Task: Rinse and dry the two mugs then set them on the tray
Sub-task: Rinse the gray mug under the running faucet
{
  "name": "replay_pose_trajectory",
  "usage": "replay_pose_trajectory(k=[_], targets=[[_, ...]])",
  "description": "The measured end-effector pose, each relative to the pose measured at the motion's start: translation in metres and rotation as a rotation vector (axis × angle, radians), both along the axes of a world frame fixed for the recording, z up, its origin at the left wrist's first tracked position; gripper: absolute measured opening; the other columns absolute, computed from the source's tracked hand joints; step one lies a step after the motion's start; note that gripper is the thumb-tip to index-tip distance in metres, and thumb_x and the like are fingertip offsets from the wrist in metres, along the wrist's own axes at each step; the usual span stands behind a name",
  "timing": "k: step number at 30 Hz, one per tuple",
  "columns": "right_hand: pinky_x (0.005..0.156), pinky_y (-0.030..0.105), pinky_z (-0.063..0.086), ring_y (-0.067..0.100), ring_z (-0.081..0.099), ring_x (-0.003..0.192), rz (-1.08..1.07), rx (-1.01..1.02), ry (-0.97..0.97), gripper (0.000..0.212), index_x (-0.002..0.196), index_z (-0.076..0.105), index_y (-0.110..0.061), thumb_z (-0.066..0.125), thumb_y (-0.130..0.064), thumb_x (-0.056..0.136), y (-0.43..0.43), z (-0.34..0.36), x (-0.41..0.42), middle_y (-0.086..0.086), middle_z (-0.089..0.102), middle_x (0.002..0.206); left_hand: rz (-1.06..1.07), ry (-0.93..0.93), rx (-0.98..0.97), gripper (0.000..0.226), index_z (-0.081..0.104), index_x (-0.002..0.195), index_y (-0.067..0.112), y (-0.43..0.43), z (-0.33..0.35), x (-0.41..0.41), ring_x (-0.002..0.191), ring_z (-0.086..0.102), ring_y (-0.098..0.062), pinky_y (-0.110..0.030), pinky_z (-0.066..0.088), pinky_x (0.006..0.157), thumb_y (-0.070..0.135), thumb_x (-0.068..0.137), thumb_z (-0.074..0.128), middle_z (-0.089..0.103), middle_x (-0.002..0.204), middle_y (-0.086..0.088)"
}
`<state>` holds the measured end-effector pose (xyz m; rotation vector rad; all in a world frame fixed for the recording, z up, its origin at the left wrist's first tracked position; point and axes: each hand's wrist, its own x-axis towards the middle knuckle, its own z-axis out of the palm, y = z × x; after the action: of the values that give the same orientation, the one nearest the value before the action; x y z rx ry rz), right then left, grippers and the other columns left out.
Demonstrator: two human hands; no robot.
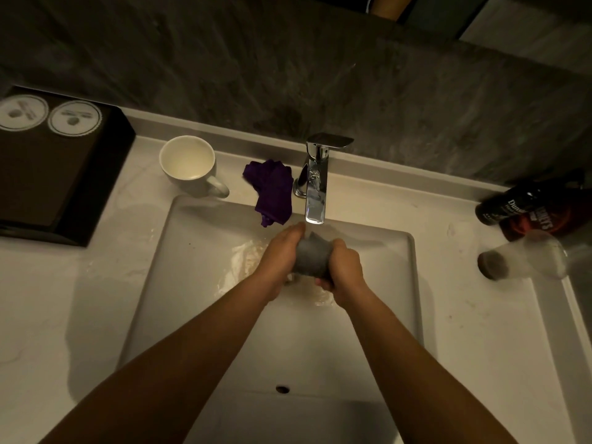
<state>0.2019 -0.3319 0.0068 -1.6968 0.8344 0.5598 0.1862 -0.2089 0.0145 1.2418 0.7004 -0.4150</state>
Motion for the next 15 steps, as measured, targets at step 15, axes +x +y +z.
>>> replay_pose_trajectory(k=[15], targets=[[0.045,0.027,0.051,0.022,0.06,0.065,0.018,0.016,0.043,0.047,0.108,0.062,-0.012,0.037,-0.051,0.1,-0.005,0.008,0.004,0.013,0.066,0.092,-0.039,-0.128,-0.065,0.029,0.059,0.13,0.04,0.004,-0.012,0.003,0.118,0.064,-0.026,-0.038,0.061,0.083,0.039,0.101,0.06,0.062,0.133,-0.004]])
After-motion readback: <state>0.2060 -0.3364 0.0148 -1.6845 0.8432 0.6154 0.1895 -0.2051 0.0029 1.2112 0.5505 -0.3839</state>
